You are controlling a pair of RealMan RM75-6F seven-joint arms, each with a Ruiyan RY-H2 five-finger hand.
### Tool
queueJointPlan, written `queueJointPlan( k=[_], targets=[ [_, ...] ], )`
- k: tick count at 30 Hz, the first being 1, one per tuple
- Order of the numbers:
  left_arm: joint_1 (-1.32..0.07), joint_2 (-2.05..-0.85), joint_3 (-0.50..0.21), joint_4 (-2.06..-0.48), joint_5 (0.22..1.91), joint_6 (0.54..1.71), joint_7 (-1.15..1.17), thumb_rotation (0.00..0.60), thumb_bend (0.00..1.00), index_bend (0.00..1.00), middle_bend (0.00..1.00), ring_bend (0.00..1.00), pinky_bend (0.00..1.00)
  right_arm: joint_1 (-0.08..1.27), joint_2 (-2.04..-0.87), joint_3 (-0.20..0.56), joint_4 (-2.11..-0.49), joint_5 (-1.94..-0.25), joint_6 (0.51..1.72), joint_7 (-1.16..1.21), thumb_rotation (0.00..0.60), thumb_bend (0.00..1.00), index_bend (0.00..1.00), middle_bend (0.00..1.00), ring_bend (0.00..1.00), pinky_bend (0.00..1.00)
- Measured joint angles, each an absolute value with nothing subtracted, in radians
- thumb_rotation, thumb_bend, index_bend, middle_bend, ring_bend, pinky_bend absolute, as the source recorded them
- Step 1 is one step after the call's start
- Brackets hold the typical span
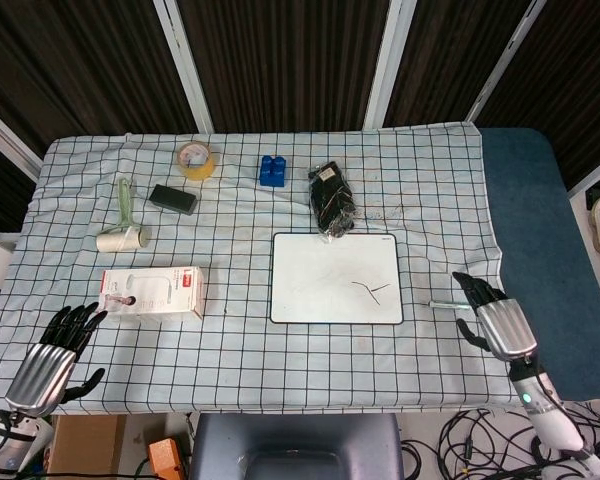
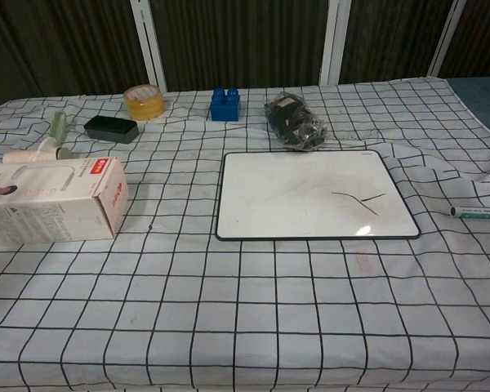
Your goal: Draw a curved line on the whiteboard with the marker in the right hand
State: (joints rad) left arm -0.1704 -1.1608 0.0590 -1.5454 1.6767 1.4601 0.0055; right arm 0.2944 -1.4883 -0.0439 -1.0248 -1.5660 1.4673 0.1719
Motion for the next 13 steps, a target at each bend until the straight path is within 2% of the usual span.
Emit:
queueJointPlan(
  k=[2, 7, 10, 13],
  targets=[
    [-0.169, -1.16, 0.058, -1.546, 1.671, 1.458, 0.01, 0.6, 0.3, 0.0, 0.0, 0.0, 0.0, 0.258, -1.434, -0.048, -1.141, -1.562, 1.5, 0.104, 0.6, 0.33, 0.0, 0.0, 0.0, 0.13],
    [-0.173, -1.16, 0.059, -1.556, 1.662, 1.438, 0.024, 0.6, 0.3, 0.0, 0.0, 0.0, 0.0, 0.124, -1.306, -0.052, -1.454, -1.543, 1.657, -0.171, 0.6, 0.33, 0.0, 0.0, 0.0, 0.13],
    [-0.175, -1.163, 0.062, -1.559, 1.665, 1.43, 0.037, 0.6, 0.3, 0.0, 0.0, 0.0, 0.0, 0.08, -1.264, -0.053, -1.539, -1.535, 1.76, -0.272, 0.6, 0.33, 0.0, 0.0, 0.0, 0.13],
    [-0.175, -1.166, 0.064, -1.562, 1.666, 1.426, 0.053, 0.6, 0.3, 0.0, 0.0, 0.0, 0.0, 0.057, -1.232, -0.05, -1.567, -1.527, 1.776, -0.291, 0.6, 0.33, 0.0, 0.0, 0.0, 0.13]
  ],
)
